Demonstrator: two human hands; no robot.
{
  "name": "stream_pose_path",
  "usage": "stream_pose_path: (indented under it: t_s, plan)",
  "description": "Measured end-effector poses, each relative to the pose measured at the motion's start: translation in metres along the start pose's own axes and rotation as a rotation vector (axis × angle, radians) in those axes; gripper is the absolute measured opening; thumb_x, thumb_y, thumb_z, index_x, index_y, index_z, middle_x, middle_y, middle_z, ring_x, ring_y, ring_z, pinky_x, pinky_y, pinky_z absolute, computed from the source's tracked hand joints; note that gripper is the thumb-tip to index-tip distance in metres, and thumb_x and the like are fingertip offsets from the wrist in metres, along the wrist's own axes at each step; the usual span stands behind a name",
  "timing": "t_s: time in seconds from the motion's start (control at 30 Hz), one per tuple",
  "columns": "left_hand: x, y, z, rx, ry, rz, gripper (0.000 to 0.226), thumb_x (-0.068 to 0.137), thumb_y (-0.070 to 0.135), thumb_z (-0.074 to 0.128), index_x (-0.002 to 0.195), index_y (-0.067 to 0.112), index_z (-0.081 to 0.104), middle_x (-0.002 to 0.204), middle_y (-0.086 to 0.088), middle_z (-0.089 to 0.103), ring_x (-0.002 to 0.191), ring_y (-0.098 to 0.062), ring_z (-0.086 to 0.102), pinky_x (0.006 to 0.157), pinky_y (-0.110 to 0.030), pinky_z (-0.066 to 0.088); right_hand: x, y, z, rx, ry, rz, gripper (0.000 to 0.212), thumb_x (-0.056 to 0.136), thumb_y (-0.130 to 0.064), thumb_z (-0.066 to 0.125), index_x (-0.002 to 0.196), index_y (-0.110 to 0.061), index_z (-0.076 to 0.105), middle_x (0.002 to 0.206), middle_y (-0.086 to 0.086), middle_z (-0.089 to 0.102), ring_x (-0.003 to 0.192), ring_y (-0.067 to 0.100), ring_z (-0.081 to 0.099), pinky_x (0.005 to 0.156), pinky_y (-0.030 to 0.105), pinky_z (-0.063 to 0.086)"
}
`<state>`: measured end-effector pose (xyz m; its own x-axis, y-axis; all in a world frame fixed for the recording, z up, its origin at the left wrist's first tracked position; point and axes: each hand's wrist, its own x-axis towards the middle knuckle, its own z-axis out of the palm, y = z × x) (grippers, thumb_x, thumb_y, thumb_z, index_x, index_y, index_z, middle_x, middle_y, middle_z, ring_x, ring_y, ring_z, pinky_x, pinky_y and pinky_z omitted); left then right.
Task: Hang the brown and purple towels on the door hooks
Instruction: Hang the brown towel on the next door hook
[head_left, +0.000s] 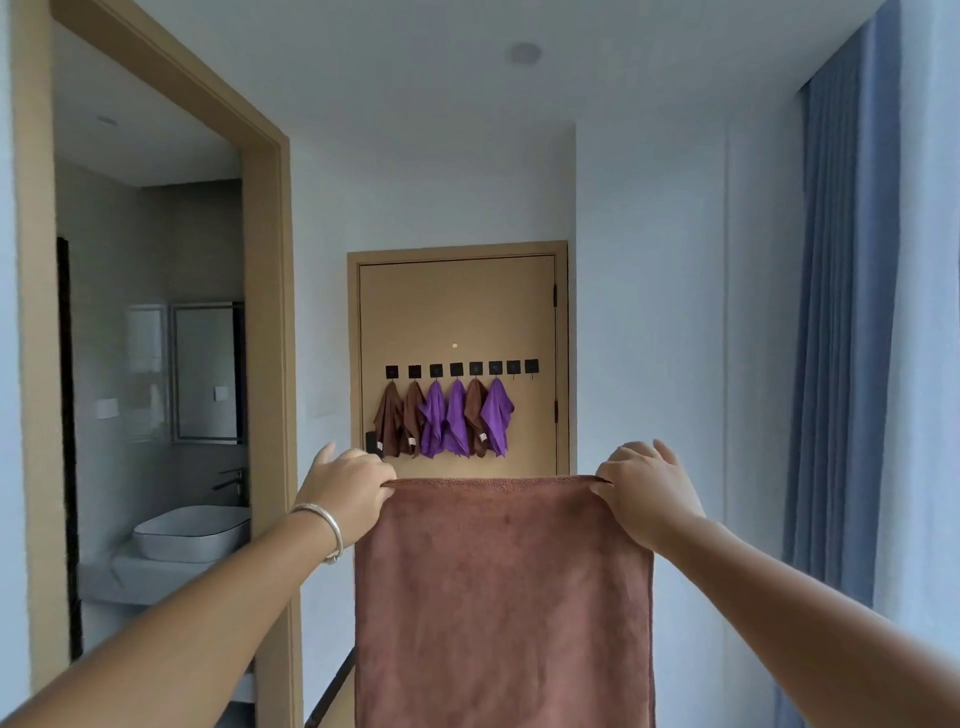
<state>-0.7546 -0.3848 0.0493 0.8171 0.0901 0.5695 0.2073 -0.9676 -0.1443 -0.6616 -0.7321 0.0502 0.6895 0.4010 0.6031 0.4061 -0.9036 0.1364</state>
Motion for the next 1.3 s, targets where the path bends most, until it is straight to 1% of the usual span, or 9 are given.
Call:
stream_pose_path:
  t_s: [0.07,0.2,0.6,0.8,0.93,1.07,1.17,1.23,1.3]
  plan:
    - [0.034,-0.006,0.027,-0.006,0.029,0.02,0.022,0.096,0.035,0.043,0.098,0.034,0.065,0.1,0.017,0.06,0.108,-0.009,0.048,0.111,-0.042,0.02,0.026,-0.001,0.023,-0.015,-0.003,0.032,0.034,0.099,-0.044,0.037,0.113,-0.034,0.066,0.123,-0.012,0.058,0.13,0.013,0.036,0.117,0.04,0.013]
    - [0.099,-0.022,0.074,-0.035,0.052,0.066,0.022,0.096,0.033,0.045,0.1,0.033,0.066,0.105,0.015,0.06,0.109,-0.013,0.051,0.108,-0.039,0.025,0.084,-0.003,0.065,-0.041,-0.015,0.063,0.034,0.1,-0.044,0.036,0.113,-0.036,0.066,0.124,-0.012,0.058,0.129,0.013,0.036,0.116,0.039,0.014]
    - [0.27,-0.07,0.194,-0.082,0.034,0.113,0.025,0.097,0.033,0.042,0.102,0.034,0.066,0.104,0.011,0.06,0.104,-0.015,0.051,0.104,-0.036,0.031,0.252,-0.007,0.179,-0.077,-0.038,0.112,0.033,0.099,-0.045,0.037,0.111,-0.037,0.067,0.125,-0.013,0.058,0.131,0.012,0.035,0.116,0.04,0.01]
    - [0.348,-0.078,0.259,-0.077,0.072,0.131,0.026,0.098,0.032,0.042,0.097,0.03,0.068,0.1,0.011,0.061,0.094,-0.014,0.053,0.092,-0.031,0.034,0.334,0.006,0.252,-0.096,-0.038,0.102,0.035,0.099,-0.045,0.036,0.113,-0.035,0.066,0.124,-0.012,0.058,0.128,0.014,0.038,0.114,0.039,0.015]
    - [0.41,-0.076,0.306,-0.08,0.074,0.111,0.027,0.098,0.032,0.042,0.101,0.032,0.069,0.1,0.011,0.061,0.094,-0.013,0.054,0.09,-0.03,0.035,0.399,0.023,0.308,-0.106,-0.006,0.066,0.035,0.1,-0.043,0.035,0.112,-0.034,0.067,0.122,-0.011,0.059,0.126,0.014,0.04,0.113,0.037,0.019]
    - [0.47,-0.071,0.344,-0.062,0.083,0.082,0.025,0.098,0.032,0.041,0.096,0.029,0.066,0.093,0.01,0.063,0.088,-0.014,0.057,0.073,-0.027,0.034,0.458,0.044,0.354,-0.114,0.059,-0.012,0.035,0.1,-0.042,0.036,0.109,-0.032,0.068,0.113,-0.009,0.062,0.113,0.015,0.047,0.103,0.03,0.029]
    - [0.518,-0.066,0.371,-0.067,0.081,0.048,0.023,0.098,0.031,0.041,0.082,0.029,0.058,0.08,0.01,0.061,0.075,-0.013,0.057,0.059,-0.027,0.033,0.504,0.061,0.386,-0.083,0.07,-0.03,0.035,0.1,-0.041,0.037,0.106,-0.029,0.069,0.105,-0.007,0.064,0.104,0.015,0.05,0.099,0.029,0.034]
    - [0.547,-0.061,0.39,-0.092,0.093,0.021,0.024,0.097,0.031,0.043,0.075,0.03,0.053,0.074,0.009,0.059,0.068,-0.012,0.056,0.054,-0.027,0.036,0.531,0.072,0.407,-0.07,0.1,-0.03,0.034,0.1,-0.04,0.039,0.102,-0.026,0.07,0.1,-0.006,0.064,0.1,0.016,0.051,0.096,0.028,0.036]
    - [0.573,-0.056,0.408,-0.109,0.087,0.003,0.025,0.097,0.03,0.044,0.073,0.029,0.051,0.071,0.008,0.058,0.065,-0.012,0.057,0.056,-0.028,0.044,0.555,0.082,0.428,-0.064,0.11,-0.022,0.033,0.099,-0.04,0.041,0.097,-0.025,0.071,0.095,-0.006,0.063,0.096,0.016,0.051,0.093,0.027,0.037]
